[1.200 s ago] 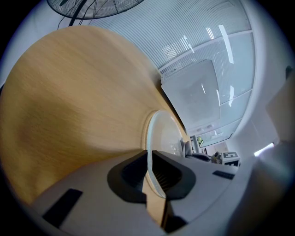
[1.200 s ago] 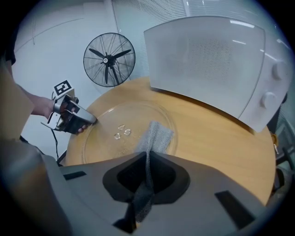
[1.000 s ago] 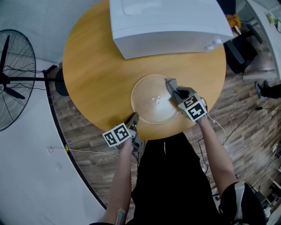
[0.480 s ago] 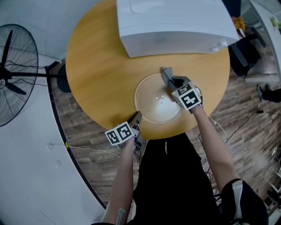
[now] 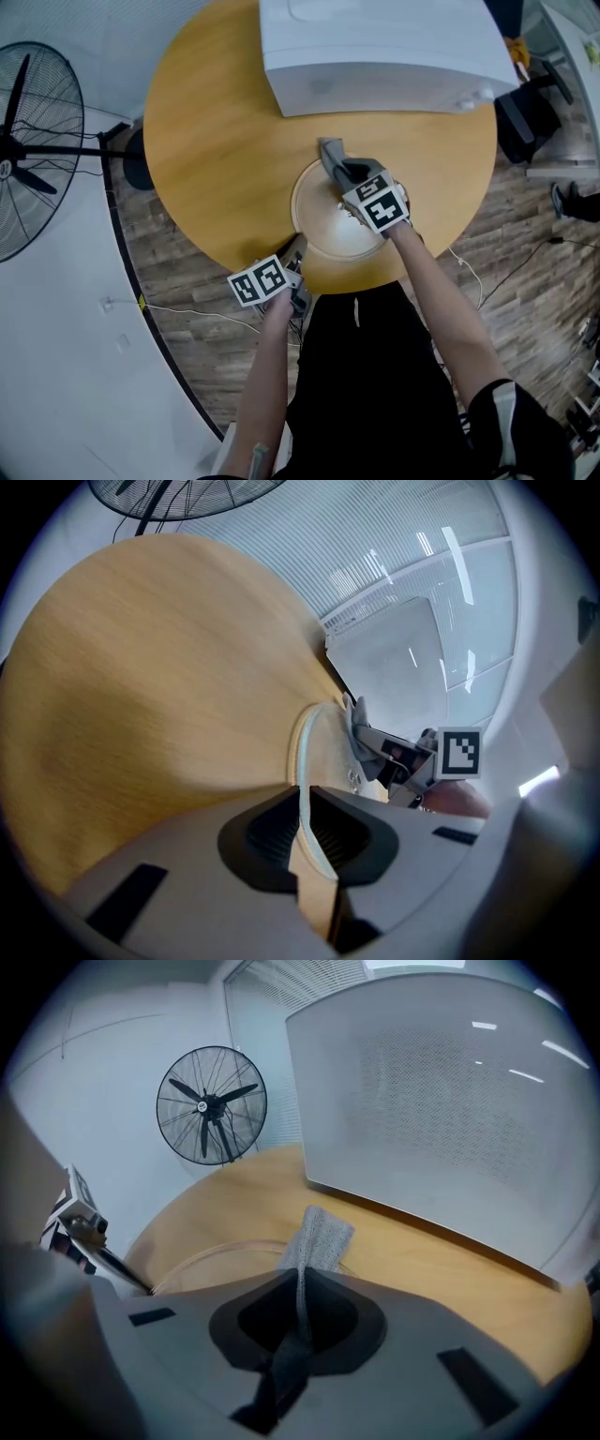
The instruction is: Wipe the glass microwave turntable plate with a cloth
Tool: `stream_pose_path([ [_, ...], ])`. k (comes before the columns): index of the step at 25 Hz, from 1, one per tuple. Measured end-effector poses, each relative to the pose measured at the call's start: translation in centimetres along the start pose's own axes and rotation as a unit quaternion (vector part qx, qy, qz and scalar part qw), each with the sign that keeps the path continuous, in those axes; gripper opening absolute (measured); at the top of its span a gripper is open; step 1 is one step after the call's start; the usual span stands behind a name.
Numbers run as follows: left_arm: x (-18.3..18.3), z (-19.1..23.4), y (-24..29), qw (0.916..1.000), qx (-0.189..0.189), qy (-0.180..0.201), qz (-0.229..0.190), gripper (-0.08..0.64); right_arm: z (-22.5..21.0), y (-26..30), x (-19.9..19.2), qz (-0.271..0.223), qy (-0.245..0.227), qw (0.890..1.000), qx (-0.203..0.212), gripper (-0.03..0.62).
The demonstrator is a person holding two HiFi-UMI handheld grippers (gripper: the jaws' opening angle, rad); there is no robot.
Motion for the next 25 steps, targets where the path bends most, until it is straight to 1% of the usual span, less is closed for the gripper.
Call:
stream_pose_path([
  [7,0.0,0.0,-0.1,1.0000,0.001,0.000,-0.001,0.029,5.4,0.7,0.3,-0.006,-0.057,0.997,0.045,0.021],
  [17,0.0,0.1,0.0,1.0000,0.002,-0.003,-0.004,0.028,12.1,-1.1,-2.6,0.009,-0.079,0.991,0.112,0.025],
  [21,0.0,0.1,0.0,1.0000,0.001,-0.004,-0.004,0.028,12.7,-2.1,-4.0,0.014,-0.094,0.986,0.138,0.025],
  [23,0.0,0.1,0.0,1.0000,0.000,-0.005,-0.004,0.028,12.1,-2.3,-4.4,0.017,-0.096,0.986,0.139,0.025],
  [25,0.0,0.2,0.0,1.0000,-0.001,-0.005,-0.003,0.028,10.7,-2.4,-4.4,0.016,-0.086,0.988,0.127,0.025],
])
Point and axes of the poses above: the fingertips, and each gripper's own axes: y forward along the fingers, z to its left, x out of its top, the point moved 6 cm from there along -y, backward along the fingers, and after that the axes turned 6 degrees about -y, right-handed, at the moved point
